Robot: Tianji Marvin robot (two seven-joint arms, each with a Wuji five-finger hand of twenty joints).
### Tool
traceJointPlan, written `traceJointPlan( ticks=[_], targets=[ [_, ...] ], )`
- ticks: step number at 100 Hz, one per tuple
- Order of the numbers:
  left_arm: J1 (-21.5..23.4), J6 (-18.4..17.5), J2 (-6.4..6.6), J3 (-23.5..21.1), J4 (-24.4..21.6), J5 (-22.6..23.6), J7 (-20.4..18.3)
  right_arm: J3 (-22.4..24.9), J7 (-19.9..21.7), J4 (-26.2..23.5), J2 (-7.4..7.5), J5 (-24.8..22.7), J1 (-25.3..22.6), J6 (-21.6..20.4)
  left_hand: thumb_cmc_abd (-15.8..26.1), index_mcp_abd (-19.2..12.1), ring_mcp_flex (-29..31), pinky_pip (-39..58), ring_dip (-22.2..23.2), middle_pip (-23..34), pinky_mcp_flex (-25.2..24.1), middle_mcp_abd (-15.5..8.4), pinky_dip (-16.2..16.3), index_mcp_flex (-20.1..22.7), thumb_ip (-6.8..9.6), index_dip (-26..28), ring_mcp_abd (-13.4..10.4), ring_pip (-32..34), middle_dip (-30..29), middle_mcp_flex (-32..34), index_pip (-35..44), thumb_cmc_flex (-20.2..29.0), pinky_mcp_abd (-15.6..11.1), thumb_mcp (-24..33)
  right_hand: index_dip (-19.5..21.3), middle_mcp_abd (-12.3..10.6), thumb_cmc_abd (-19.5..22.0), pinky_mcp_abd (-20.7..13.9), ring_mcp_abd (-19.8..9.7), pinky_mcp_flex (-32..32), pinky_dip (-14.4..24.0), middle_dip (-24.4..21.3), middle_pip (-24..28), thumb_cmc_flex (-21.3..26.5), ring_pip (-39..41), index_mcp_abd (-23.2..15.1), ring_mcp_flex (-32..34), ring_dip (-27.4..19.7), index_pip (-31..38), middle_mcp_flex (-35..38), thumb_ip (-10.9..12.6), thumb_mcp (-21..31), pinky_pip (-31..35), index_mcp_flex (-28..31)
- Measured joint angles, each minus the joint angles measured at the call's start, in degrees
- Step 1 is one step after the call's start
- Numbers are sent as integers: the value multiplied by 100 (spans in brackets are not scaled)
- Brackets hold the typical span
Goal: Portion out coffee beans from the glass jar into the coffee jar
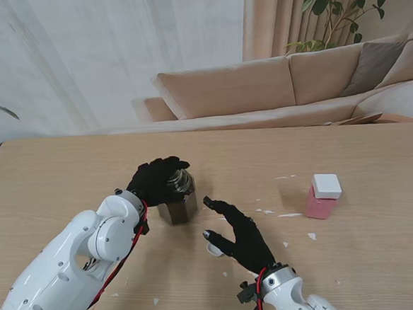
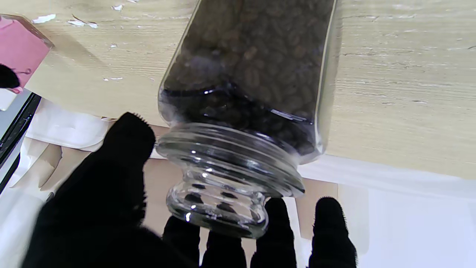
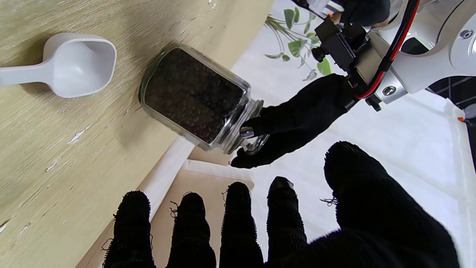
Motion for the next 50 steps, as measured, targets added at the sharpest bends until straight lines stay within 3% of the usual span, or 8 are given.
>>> traceJointPlan(
  ticks=[6, 27, 40, 50],
  targets=[
    [18, -21, 0, -40, -27, -10, -10, 0, 0, -5, 0, -4, 0, 4, 0, 26, 0, -112, 0, 90, 53, 100, 82, 54, 0, 47, -2, -13, 0, 56, 0, 0, -38, -111, 0, 0, 0, 0, 0, 0, 0, 0, 0, 0, 0, 0, 0, 0, 0, 0, 0, 0, 0, 0],
    [62, -83, 16, -197, -193, 44, -106, 4, 1, -37, 0, -15, -7, 9, 0, 106, 134, -181, 82, 318, 256, 107, 388, 56, 12, 115, -2, -15, -12, 63, 155, 9, -61, -112, 0, 0, 0, 0, 0, 0, 0, 0, 0, 0, 0, 1, 0, 0, 0, 0, 0, 0, 0, 0],
    [51, -120, 48, -233, -330, 276, -274, 7, 1, -53, 0, -20, -10, 9, 0, 115, 323, 72, 527, 837, 507, 117, 1017, 72, 21, 118, 24, 226, 86, 136, 243, 152, -64, 9, 0, 0, 0, 0, 0, 0, 0, 0, 0, 0, 0, 1, 0, 0, 0, 0, 0, -1, 0, 0],
    [0, -141, 89, -231, -435, 560, -647, 8, 1, -60, 0, -25, -12, 9, 0, 115, 398, 488, 730, 967, 578, 118, 1344, 79, 22, 118, 35, 473, 85, 250, 245, 228, -77, 103, 0, 0, 0, 0, 0, 0, 0, 0, 0, 0, 0, 1, 0, 0, 0, 0, 0, -1, 0, 0]
  ],
)
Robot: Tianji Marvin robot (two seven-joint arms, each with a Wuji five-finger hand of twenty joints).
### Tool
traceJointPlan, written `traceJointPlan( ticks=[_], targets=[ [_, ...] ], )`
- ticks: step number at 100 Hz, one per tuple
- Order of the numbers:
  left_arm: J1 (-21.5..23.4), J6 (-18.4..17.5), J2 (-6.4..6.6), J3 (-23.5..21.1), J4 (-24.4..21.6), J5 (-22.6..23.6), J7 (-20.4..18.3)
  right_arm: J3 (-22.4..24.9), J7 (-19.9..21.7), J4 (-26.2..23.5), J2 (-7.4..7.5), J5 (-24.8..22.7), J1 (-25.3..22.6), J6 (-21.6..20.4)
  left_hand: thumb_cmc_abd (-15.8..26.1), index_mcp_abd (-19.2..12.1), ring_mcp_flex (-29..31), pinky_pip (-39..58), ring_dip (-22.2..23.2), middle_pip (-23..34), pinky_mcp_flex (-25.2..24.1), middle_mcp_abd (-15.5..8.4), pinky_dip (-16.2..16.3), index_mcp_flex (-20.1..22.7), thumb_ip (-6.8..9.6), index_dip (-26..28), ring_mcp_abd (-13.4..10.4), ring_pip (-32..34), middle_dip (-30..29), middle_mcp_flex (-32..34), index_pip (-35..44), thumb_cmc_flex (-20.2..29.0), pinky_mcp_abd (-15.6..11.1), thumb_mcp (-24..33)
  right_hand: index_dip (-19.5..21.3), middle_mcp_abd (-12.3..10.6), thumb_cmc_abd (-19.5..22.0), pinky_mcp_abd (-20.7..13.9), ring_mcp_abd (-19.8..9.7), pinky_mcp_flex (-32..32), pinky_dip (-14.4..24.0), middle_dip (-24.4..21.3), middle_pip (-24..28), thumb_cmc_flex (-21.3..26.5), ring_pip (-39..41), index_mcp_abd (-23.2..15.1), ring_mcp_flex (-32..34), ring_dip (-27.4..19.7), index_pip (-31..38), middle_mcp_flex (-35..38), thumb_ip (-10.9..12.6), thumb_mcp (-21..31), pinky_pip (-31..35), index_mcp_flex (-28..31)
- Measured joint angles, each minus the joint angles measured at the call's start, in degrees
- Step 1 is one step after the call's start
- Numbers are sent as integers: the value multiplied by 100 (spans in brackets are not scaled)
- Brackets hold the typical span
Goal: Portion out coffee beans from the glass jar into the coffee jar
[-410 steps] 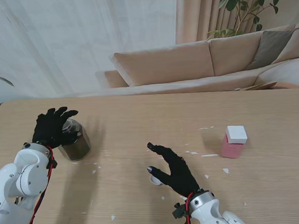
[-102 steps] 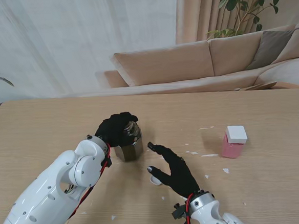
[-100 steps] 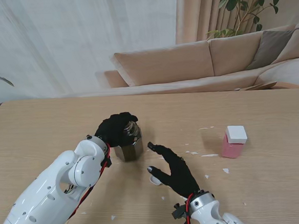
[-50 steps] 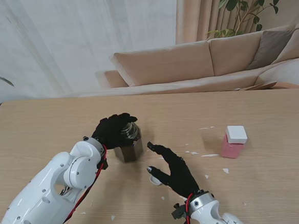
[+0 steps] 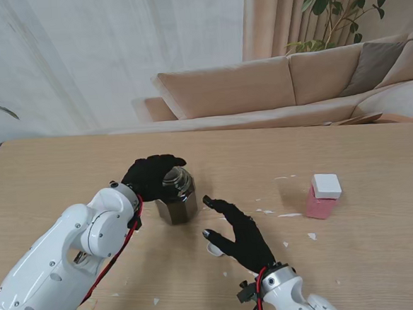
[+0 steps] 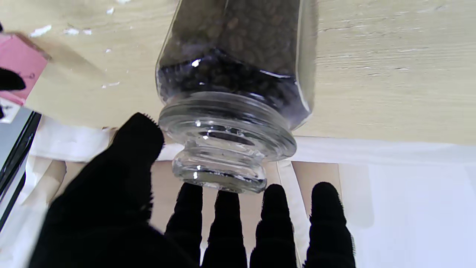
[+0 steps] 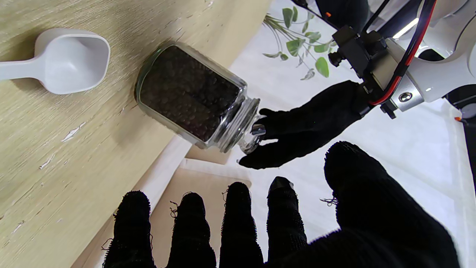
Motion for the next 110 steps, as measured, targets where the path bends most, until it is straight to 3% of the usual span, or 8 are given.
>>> traceJointPlan(
  ticks=[16, 44, 65, 98, 110],
  targets=[
    [-106, -45, 69, 51, -104, 438, -357, 6, -10, -13, 0, -7, -10, -1, -1, -33, 2, 885, 30, -17, -65, 1, 184, 83, 2, 51, 2, 301, 0, 48, 2, 170, -71, 68, 0, 0, 0, 0, 0, 1, 0, 0, 0, 0, 0, 0, 0, 0, 0, 0, 0, 0, 0, 0],
    [-227, 7, 86, 151, -84, 358, -381, 5, -13, -19, 0, -13, -20, -5, -1, 49, 374, 2995, 391, 119, -53, 112, -35, 390, 61, 110, 149, 1199, 58, 363, 181, 487, -142, 259, 0, 0, 0, 0, 0, 9, 0, 0, 0, 0, 0, 1, 0, 0, 0, 0, 0, 0, 0, 1],
    [-395, 69, 102, 339, 5, 343, -453, 4, -33, -35, 0, -23, -34, -4, -1, 57, 527, 3423, 435, 135, 159, 151, -128, 458, 61, 152, 220, 1405, 123, 375, 251, 699, -196, 355, 0, 0, 0, 0, 0, 49, 0, 0, 0, 0, 0, 1, 0, 0, 0, 0, 0, 0, 0, 1],
    [-559, 305, 71, 539, 124, 126, -313, 9, -47, -55, -2, -25, -62, -3, -8, 152, 1078, 4492, 497, 340, 1122, 477, -400, 1107, 60, 206, 640, 1910, 135, 809, 506, 1068, -229, 416, 0, 0, 0, 1, 0, 56, 54, 0, 0, 0, 1, 2, 0, 0, 0, 0, 0, 0, 56, 2],
    [-542, 308, 56, 538, 130, 82, -210, 13, -54, -58, -2, -25, -72, -3, -178, 222, 1254, 4760, 807, 343, 1532, 635, -695, 1319, -79, 197, 856, 1909, 128, 1001, 596, 1244, -272, 378, 0, 0, 0, 1, 0, 58, 55, 0, 3, 0, 2, 2, 0, 0, 0, 0, 0, 0, 115, 2]
  ],
)
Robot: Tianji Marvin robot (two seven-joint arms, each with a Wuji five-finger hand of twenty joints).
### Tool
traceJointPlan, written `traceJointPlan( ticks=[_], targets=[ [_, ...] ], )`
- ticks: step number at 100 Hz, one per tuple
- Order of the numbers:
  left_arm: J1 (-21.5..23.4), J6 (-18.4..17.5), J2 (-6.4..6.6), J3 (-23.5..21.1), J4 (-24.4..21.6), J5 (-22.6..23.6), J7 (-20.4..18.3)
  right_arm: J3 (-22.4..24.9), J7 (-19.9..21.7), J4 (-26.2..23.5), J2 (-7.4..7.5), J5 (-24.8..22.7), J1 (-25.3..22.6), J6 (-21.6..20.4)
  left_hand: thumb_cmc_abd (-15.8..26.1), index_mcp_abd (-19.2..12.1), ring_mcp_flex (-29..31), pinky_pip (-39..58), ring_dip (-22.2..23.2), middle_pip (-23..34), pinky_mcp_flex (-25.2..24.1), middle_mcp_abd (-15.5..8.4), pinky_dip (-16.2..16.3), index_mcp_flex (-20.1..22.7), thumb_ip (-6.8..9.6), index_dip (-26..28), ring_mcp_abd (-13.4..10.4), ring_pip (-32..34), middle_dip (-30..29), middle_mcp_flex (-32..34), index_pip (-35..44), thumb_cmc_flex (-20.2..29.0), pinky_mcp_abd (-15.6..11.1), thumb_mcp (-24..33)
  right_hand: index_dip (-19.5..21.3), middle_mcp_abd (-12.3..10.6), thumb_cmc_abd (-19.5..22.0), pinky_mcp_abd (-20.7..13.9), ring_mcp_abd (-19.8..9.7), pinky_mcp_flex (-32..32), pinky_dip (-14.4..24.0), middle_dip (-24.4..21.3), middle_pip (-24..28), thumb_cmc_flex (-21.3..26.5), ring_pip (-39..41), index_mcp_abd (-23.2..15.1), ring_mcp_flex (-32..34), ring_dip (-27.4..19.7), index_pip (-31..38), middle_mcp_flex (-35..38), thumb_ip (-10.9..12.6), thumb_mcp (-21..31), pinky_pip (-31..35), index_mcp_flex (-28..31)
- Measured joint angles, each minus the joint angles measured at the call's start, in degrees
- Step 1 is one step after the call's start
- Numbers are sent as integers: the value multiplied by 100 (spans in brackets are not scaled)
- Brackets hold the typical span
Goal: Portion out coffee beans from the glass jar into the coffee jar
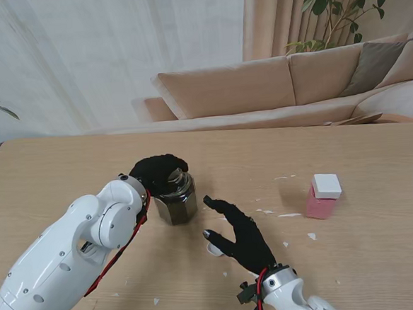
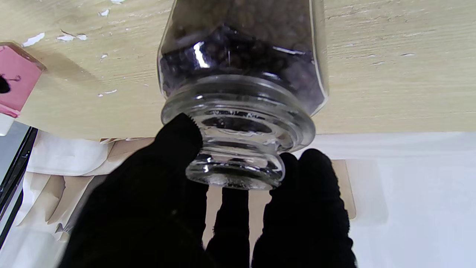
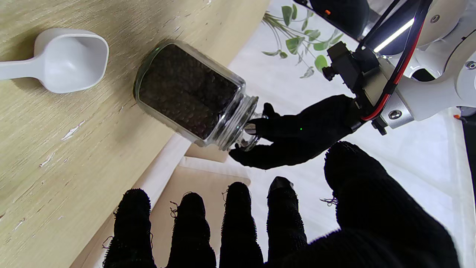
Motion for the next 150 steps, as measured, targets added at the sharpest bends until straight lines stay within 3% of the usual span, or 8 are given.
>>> traceJointPlan(
  ticks=[9, 18, 29, 50, 78, 150],
  targets=[
    [33, 0, -16, -16, 6, -61, 128, 2, -3, -1, 0, 0, -3, -1, -222, 41, 211, 85, 200, 84, 202, 102, -151, 204, -130, -4, 154, -103, -3, 148, 32, 93, 4, 12, 0, 0, 0, 0, 0, 1, 0, 0, 1, 0, 1, 1, 0, 0, 0, 0, 0, 0, 0, 0],
    [64, -7, -31, -51, -1, -106, 164, 2, -5, -1, -1, 1, -4, -2, -355, 41, 319, 91, 270, 97, 311, 115, -219, 275, -198, -7, 185, -203, -4, 223, 131, 111, 13, 99, 0, 0, 0, 0, 0, 1, 1, 0, 1, 0, 3, 2, 0, 0, 0, 0, 0, 0, 1, 0],
    [86, -10, -34, -84, -28, -139, 155, 3, -14, -1, -1, 1, -5, -4, -487, 41, 403, 92, 298, 98, 402, 128, -223, 393, -410, -8, 229, -308, -5, 302, 141, 233, 36, 129, 0, 0, 0, 0, 0, 2, 1, 0, 3, 0, 3, 2, 0, 0, 1, 0, 0, 0, 1, 0],
    [122, -20, -37, -135, -71, -232, 177, 11, -15, -1, -3, 6, -6, -9, -728, 37, 523, 101, 312, 161, 486, 131, -278, 561, -553, -8, 284, -432, -5, 413, 226, 384, 85, 148, 0, 0, 0, 0, 0, 6, 1, 0, 64, 1, 4, 3, 0, 0, 2, 0, 0, 0, 1, 0],
    [156, -38, -46, -168, -108, -325, 274, 24, -11, 1, -3, 17, -6, -14, -808, 34, 576, 226, 432, 227, 532, 157, -294, 634, -627, -8, 347, -512, 118, 427, 327, 454, 146, 147, 0, 0, 0, 0, 0, 7, 1, 0, 65, 1, 4, 3, 0, 0, 10, 0, 0, 0, 1, 0],
    [232, -221, -42, -516, -412, -287, 21, 10, -3, 7, -4, 14, 6, -15, -984, 34, 683, 295, 720, 232, 573, 165, -303, 778, -723, -8, 415, -575, 343, 541, 406, 539, 208, 143, 0, 0, 0, 1, 0, 7, 1, 0, 65, 1, 5, 4, 0, 0, 47, 0, 0, 0, 2, 0]
  ],
)
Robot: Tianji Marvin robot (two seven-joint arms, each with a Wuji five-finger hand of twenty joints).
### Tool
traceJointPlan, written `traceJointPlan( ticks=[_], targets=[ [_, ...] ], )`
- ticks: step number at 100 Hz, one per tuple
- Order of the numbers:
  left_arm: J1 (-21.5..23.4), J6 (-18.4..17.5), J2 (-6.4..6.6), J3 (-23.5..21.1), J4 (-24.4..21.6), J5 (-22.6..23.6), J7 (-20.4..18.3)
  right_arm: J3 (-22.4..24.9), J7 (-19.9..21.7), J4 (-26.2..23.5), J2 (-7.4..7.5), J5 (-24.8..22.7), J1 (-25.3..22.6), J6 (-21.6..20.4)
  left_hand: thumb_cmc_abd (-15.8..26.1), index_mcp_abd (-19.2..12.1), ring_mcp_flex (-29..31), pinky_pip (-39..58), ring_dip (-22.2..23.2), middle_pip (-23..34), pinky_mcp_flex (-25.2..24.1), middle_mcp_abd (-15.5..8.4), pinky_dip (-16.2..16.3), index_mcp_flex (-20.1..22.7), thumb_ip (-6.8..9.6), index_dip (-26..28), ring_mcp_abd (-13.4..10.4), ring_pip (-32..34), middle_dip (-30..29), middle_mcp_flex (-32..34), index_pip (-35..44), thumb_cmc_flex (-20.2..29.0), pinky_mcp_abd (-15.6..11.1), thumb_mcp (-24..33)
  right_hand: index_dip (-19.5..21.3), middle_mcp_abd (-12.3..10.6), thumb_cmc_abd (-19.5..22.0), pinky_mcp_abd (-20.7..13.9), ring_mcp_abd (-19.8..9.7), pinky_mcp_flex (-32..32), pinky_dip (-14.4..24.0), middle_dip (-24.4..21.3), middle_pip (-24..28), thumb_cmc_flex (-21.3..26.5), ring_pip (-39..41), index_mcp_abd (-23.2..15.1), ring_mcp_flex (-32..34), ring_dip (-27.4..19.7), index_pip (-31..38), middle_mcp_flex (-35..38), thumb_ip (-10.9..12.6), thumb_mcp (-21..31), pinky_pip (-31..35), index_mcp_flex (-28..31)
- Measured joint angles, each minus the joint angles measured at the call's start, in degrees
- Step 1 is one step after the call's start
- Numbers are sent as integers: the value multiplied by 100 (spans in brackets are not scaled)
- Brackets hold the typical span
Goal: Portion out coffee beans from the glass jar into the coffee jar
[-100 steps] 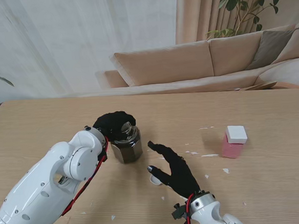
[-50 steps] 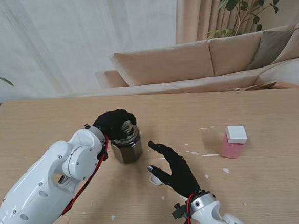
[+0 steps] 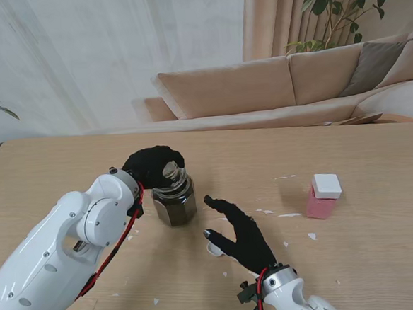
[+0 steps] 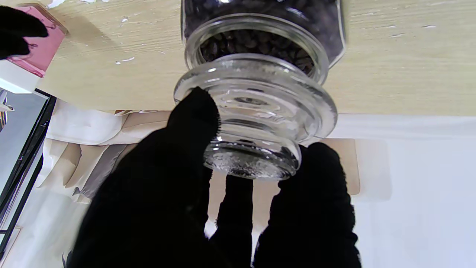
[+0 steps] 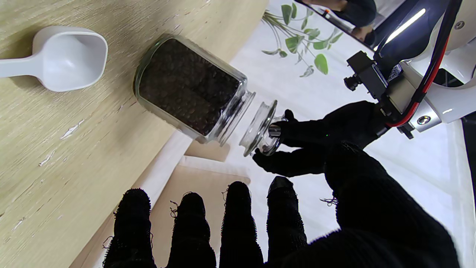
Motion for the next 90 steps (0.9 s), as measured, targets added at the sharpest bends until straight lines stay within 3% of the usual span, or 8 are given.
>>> traceJointPlan(
  ticks=[52, 90],
  targets=[
    [505, -371, -27, -953, 127, 240, 353, -48, 9, 14, 1, 0, 48, 5, -17, 0, 14, 15, 142, 0, 18, 1, 0, 3, -7, 0, 15, -18, 80, 7, 16, 0, 10, 0, 0, 0, 0, 0, 0, 0, 0, 0, 0, 0, 0, 1, 0, 0, 4, 0, 0, 0, 0, 0],
    [857, -441, -38, -1408, 583, 372, 847, -77, -1, 24, 1, -20, 66, 10, -17, 0, 25, 17, 200, 0, 22, 1, 0, 3, -7, 1, 18, -51, 83, 8, 18, 0, 11, 0, 0, 0, 0, 0, 0, 1, 0, 0, 0, 0, 0, 1, 0, 0, 5, 0, 0, 0, 0, 0]
  ],
)
